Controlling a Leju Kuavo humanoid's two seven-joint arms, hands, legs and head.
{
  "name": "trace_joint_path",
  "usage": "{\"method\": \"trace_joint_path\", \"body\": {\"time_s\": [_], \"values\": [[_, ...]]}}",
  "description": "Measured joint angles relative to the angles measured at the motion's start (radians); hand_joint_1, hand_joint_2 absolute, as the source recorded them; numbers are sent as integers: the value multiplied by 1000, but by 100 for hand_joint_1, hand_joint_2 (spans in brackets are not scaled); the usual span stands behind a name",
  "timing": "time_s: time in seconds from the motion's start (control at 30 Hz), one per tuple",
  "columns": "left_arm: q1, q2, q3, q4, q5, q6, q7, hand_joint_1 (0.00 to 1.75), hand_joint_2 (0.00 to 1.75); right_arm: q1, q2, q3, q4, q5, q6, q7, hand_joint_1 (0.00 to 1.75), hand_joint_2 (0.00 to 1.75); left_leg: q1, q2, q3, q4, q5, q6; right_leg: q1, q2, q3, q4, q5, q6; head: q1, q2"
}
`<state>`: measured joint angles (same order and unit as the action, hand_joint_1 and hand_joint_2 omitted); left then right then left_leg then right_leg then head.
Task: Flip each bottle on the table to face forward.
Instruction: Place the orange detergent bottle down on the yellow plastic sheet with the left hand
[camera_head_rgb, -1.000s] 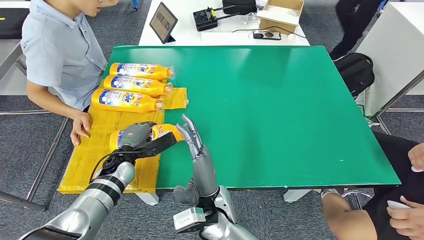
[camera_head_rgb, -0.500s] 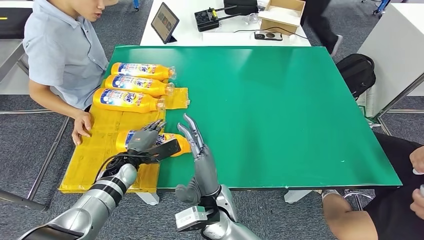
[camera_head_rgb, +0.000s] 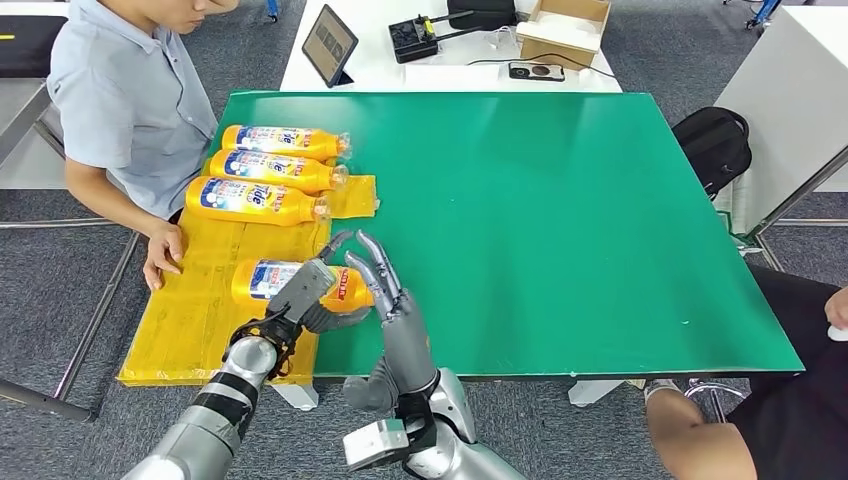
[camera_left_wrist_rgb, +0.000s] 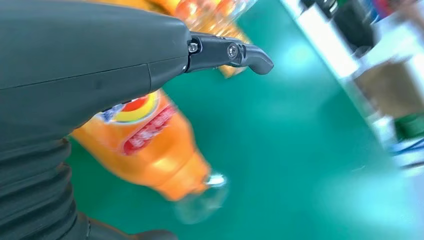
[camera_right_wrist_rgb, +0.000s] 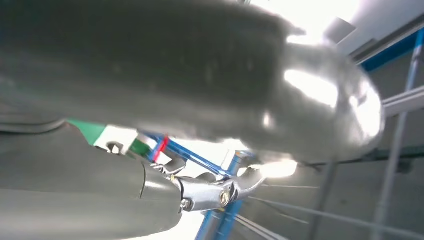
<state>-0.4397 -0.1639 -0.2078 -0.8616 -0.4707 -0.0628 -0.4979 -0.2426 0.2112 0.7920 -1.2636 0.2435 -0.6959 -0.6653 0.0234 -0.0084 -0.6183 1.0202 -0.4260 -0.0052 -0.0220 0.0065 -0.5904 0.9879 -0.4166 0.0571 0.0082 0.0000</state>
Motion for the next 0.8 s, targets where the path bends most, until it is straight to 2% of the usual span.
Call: {"method": "trace_joint_path", "body": {"time_s": [0.03,0.17,0.27,0.47,0.6,0.8], "values": [[13,-6,1,-36,41,7,0,0,175,8,4,-14,-10,29,0,0,0,0,0,0,-1,0,0,0,0,0,-1,0,0,0,0,0],[65,-30,3,-180,190,49,-1,0,175,57,37,-101,-90,111,-1,0,0,175,0,0,-3,0,0,0,0,0,-3,0,0,0,0,0],[107,-43,5,-276,279,65,2,0,175,87,53,-160,-161,138,-2,0,0,175,0,0,-4,0,0,0,0,0,-3,0,0,0,0,0],[215,-55,10,-447,413,107,13,0,175,169,51,-244,-354,241,-2,0,0,175,0,0,-4,0,-1,0,0,0,-4,0,0,0,0,0],[308,-58,19,-543,428,133,12,0,175,242,50,-304,-469,289,-2,0,0,175,0,0,-4,0,-1,0,0,0,-4,0,-1,0,0,0],[426,-58,35,-658,410,167,3,0,175,343,59,-382,-532,241,-2,0,0,175,0,0,-4,0,-2,0,0,0,-5,-1,-1,0,0,0]]}}
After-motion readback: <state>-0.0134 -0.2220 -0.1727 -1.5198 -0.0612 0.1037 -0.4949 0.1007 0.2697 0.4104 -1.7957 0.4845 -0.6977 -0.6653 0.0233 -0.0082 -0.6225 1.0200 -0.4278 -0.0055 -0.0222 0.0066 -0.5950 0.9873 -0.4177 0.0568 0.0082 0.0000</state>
